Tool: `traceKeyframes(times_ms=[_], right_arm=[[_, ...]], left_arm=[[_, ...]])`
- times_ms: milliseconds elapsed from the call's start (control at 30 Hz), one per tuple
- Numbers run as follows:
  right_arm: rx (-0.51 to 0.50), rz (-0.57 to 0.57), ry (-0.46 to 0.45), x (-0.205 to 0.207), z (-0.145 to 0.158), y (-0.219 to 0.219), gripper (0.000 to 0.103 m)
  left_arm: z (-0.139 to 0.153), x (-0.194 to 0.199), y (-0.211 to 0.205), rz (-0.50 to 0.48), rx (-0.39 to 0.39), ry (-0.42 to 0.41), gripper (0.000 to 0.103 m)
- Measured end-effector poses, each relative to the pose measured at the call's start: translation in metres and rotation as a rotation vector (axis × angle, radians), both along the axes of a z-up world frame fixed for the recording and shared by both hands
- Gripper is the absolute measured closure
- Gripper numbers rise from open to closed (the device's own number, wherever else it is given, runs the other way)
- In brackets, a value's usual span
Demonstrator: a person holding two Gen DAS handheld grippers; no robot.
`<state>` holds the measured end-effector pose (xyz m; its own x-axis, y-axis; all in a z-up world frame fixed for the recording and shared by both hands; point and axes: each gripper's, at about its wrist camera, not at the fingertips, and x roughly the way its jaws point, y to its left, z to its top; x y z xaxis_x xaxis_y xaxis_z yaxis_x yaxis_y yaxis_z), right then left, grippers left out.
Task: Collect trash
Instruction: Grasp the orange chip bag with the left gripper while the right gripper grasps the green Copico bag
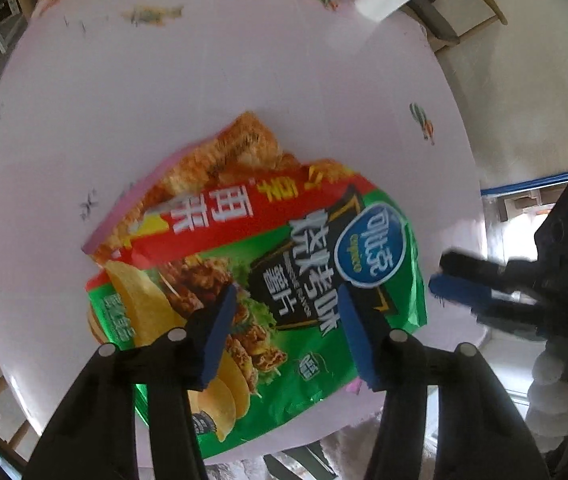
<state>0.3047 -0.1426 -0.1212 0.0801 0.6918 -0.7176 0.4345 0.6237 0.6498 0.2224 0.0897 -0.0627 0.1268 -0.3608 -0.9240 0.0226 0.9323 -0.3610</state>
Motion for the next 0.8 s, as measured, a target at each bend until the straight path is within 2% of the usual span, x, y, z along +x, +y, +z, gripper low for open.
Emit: traceKeyframes(times_ms=[133,200,300,433,700,800], right_arm=[[0.000,0.008,0.057,-0.024,-0.002,-0.005,0.065],[0.002,0.006,0.095,-0.036,-0.008,-0.004,0.065],[0.006,0.018,0.107,-0.042,-0.016,0.001,0.065],[-0.021,0.067,0.067,-0.030,-0.022,0.017,0.065],[0.038,0.101,-0.004,-0.027,-0.003,0.024,0.065],[0.030,0.110,-0.004,-0.025,-0.004,0.027,0.065]], left_arm=[[0.022,0.006,0.011,0.031,0.014,-0.098,0.052],[0.023,0.012,0.015,0.033,0.037,-0.121,0.052],[0.007,0.017,0.018,0.027,0.093,-0.087,0.054],[-0.013,0.020,0.023,0.026,0.130,-0.040,0.061],[-0.026,0.021,0.028,0.011,0.129,-0.008,0.062],[-0.029,0.023,0.028,0.018,0.118,0.003,0.062]])
